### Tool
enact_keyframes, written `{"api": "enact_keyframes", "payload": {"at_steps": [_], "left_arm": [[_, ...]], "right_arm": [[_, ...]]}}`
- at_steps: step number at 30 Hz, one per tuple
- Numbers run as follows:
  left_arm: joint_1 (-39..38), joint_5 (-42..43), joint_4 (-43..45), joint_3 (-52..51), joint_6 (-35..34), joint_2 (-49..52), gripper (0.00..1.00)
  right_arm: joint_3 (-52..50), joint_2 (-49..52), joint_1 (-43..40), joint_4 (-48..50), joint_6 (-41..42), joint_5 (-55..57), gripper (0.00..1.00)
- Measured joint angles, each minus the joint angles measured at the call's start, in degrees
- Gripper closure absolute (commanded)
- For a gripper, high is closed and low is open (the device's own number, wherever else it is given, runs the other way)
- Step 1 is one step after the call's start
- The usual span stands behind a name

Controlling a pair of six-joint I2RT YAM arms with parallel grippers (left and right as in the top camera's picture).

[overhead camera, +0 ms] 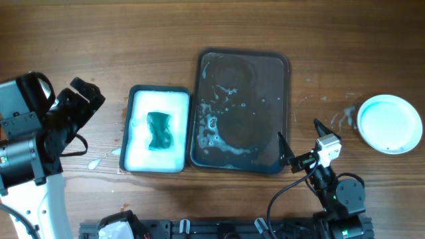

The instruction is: Clean dirty plates on tray and stack at the side

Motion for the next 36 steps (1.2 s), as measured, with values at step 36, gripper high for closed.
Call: {"api": "enact_keyframes", "payload": {"at_steps": [36], "left_arm": [[-14.8, 12.9, 64.0, -77.5, 18.3, -62.0, 0.0]], "right_arm": [[0.0, 0.3, 0.0, 0.0, 0.0, 0.0, 0.0]]}}
